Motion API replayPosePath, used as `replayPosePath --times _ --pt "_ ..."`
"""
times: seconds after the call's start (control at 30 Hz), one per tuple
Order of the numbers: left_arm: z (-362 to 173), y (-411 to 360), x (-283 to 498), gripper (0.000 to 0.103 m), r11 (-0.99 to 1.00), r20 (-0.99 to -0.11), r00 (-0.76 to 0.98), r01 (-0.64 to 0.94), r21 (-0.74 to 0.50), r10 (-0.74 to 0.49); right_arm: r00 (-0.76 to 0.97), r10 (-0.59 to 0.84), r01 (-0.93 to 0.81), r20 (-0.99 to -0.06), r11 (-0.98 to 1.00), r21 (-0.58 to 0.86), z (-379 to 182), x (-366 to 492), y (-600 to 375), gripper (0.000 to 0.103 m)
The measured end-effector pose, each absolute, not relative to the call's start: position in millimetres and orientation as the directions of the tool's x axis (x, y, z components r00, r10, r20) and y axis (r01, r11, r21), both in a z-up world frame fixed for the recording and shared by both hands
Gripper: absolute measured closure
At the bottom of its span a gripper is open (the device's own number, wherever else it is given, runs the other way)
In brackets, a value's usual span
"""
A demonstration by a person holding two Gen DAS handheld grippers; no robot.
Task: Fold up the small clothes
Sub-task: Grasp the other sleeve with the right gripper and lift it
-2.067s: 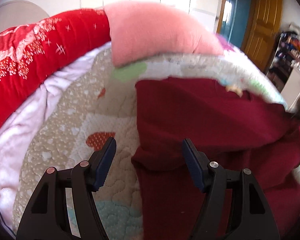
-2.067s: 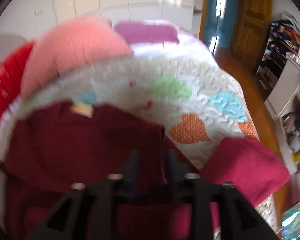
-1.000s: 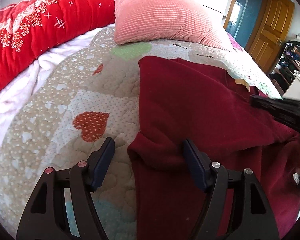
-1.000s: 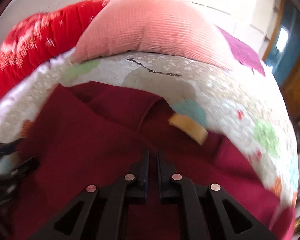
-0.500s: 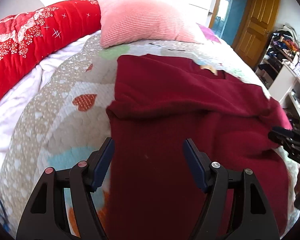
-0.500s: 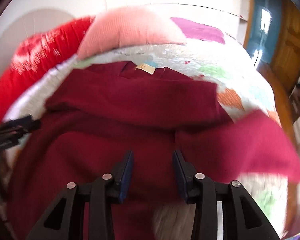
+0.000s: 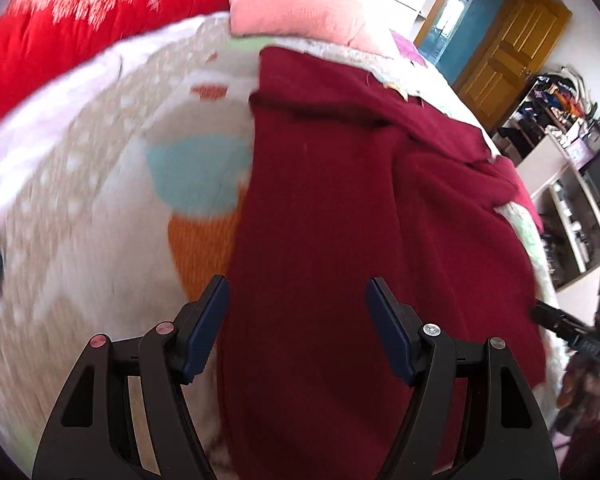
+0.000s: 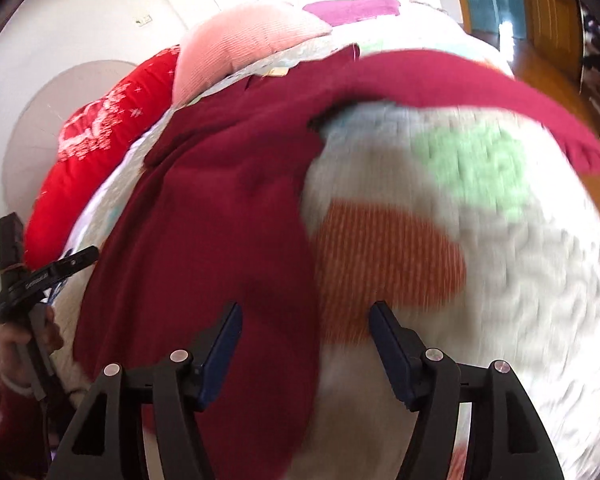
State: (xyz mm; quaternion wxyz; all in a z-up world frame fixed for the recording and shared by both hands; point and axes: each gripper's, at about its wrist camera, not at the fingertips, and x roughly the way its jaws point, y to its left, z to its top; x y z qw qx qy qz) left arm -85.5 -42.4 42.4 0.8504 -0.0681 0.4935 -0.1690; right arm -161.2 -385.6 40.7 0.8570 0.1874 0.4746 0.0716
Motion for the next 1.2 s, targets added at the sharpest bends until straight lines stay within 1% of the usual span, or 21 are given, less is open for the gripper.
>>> replayPosePath --times 0.1,0.17,0.2,0.23,0.27,0.3,0.33,0.43,0.53,0.67,0.77,0.8,0.83,0.87,0.9,0.93,1.0,1.03,1.07,1.13,1.2 --pt "38.1 -36.2 -107.8 0.032 0.932 -0.819 0.446 0.219 -0.29 -0.36 0.557 0.318 0.042 -0.767 0.912 0.408 40.4 -181.6 -381.7 0.039" --pt "37.0 -34.3 -117.2 0.032 0.933 -0.825 0.44 0.217 -0.287 -0.355 0.559 0.354 0.013 -0.75 0.901 0.434 39.4 -186.0 -375.5 0.039" --pt "35.8 -33.1 -123.0 0.032 0.934 -0.828 0.435 0.215 -0.287 -0.354 0.554 0.364 0.0 -0.749 0.899 0.438 38.3 -186.0 -372.5 0.042" --pt "33.9 -32.4 -125.7 0.032 0.933 -0.831 0.428 0.216 -0.288 -0.356 0.546 0.371 -0.024 -0.751 0.903 0.428 36.3 -184.7 -367.3 0.054" --pt "31.6 -31.5 -127.5 0.032 0.931 -0.834 0.419 0.218 -0.291 -0.359 0.543 0.368 -0.035 -0.755 0.908 0.418 35.0 -184.1 -364.1 0.06" --pt "27.9 -30.5 -128.6 0.032 0.93 -0.838 0.407 0.216 -0.298 -0.364 0.545 0.354 -0.044 -0.76 0.917 0.396 33.2 -182.5 -360.1 0.072" --pt "26.8 -30.1 -129.7 0.032 0.929 -0.837 0.407 0.215 -0.301 -0.366 0.547 0.345 -0.048 -0.763 0.922 0.383 32.3 -180.8 -357.8 0.091" --pt "29.6 -31.0 -133.1 0.032 0.929 -0.836 0.41 0.221 -0.296 -0.364 0.533 0.374 -0.068 -0.759 0.913 0.402 41.0 -187.7 -354.9 0.093" --pt "30.9 -29.2 -133.6 0.032 0.927 -0.835 0.408 0.225 -0.3 -0.369 0.532 0.343 -0.108 -0.774 0.934 0.34 54.7 -202.8 -349.2 0.093" --pt "37.1 -28.2 -132.3 0.032 0.93 -0.832 0.421 0.234 -0.285 -0.361 0.474 0.349 -0.08 -0.808 0.931 0.355 37.4 -219.3 -348.2 0.093" --pt "51.7 -30.2 -133.5 0.032 0.939 -0.821 0.466 0.249 -0.237 -0.33 0.485 0.379 -0.052 -0.788 0.912 0.407 31.7 -220.6 -356.4 0.093" --pt "58.3 -32.1 -134.7 0.032 0.94 -0.812 0.485 0.261 -0.219 -0.324 0.485 0.392 -0.056 -0.782 0.906 0.419 35.1 -220.2 -360.7 0.088" --pt "65.3 -35.3 -135.4 0.032 0.94 -0.802 0.504 0.275 -0.204 -0.322 0.493 0.395 -0.062 -0.776 0.905 0.421 40.6 -220.7 -365.2 0.073" --pt "70.8 -38.7 -135.0 0.032 0.938 -0.793 0.517 0.287 -0.193 -0.321 0.516 0.37 -0.054 -0.773 0.914 0.402 48.0 -220.2 -371.8 0.064" --pt "75.2 -42.9 -134.2 0.032 0.936 -0.786 0.527 0.299 -0.185 -0.324 0.554 0.322 -0.028 -0.768 0.929 0.369 57.0 -218.3 -383.2 0.05" --pt "78.2 -48.9 -131.9 0.032 0.932 -0.779 0.532 0.314 -0.183 -0.332 0.582 0.286 -0.001 -0.761 0.936 0.351 63.2 -216.5 -392.8 0.047" --pt "78.0 -63.1 -125.1 0.032 0.922 -0.775 0.523 0.334 -0.196 -0.354 0.649 0.223 0.093 -0.727 0.925 0.367 72.8 -203.8 -425.0 0.047" --pt "76.5 -70.4 -121.1 0.032 0.919 -0.778 0.514 0.339 -0.203 -0.361 0.676 0.214 0.134 -0.705 0.905 0.404 73.7 -197.5 -441.1 0.047" --pt "75.3 -77.5 -117.3 0.032 0.915 -0.779 0.506 0.345 -0.209 -0.369 0.703 0.221 0.186 -0.676 0.861 0.474 70.0 -185.5 -464.8 0.047" --pt "73.0 -99.8 -109.2 0.032 0.9 -0.774 0.492 0.37 -0.23 -0.399 0.709 0.219 0.253 -0.671 0.809 0.531 61.7 -164.9 -492.9 0.047" --pt "70.7 -121.9 -101.2 0.032 0.892 -0.778 0.479 0.393 -0.224 -0.407 0.716 0.154 0.34 -0.68 0.775 0.533 52.4 -141.4 -526.4 0.047"
